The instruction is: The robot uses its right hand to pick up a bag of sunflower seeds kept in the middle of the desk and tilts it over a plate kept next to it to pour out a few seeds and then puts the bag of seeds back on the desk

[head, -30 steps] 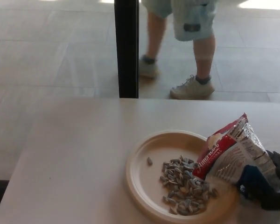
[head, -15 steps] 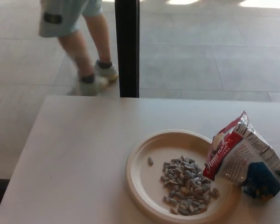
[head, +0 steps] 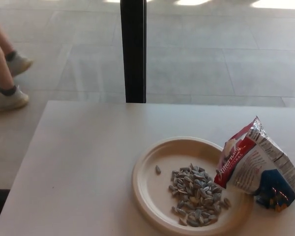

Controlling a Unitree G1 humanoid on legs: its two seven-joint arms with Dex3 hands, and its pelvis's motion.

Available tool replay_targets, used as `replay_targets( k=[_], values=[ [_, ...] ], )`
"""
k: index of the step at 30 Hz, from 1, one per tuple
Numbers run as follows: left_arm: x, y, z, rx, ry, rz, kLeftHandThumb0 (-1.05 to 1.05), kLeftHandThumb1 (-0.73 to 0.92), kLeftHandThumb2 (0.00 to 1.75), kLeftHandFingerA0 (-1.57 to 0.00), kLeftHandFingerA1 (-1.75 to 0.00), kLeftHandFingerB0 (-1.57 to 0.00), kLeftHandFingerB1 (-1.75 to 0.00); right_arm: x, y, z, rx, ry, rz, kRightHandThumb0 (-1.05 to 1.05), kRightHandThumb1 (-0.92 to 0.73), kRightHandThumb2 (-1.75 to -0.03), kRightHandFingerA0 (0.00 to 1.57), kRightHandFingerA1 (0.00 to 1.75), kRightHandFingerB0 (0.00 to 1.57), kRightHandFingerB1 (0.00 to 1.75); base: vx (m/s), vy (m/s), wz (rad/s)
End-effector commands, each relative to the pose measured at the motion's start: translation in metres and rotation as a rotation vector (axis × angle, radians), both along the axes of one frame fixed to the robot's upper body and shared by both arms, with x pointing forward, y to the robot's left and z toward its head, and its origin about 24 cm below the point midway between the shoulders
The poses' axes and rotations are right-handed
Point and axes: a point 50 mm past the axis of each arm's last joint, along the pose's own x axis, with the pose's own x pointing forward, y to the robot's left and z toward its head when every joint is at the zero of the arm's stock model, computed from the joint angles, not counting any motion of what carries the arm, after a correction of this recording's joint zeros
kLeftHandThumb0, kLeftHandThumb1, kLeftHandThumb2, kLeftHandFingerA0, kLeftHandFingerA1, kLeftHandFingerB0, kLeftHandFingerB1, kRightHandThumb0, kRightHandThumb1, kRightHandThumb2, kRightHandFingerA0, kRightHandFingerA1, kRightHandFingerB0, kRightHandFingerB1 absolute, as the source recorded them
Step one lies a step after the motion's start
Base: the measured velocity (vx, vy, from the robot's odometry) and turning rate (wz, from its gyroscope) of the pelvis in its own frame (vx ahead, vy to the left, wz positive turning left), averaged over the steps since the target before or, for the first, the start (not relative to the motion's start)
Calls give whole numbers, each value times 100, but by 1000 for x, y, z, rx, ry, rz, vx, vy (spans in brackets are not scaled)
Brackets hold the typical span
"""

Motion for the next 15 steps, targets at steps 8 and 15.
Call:
replay_targets(
  k=[8, 15],
  values=[
    [-1, 7, 6, 40, -20, 8, -93, 75, 86, -54, -58, -52, -47, -196, -121, -56, 280, -683, -1103, -72, -59, -61, 0, 78, 3, 77, 0, 0, 0],
    [0, 6, 5, 44, -7, 5, -86, 89, 67, -57, -52, -56, -42, -212, -92, -123, 474, -560, -1437, -69, -66, -82, 0, 49, 0, 45, 0, 0, 0]
  ],
)
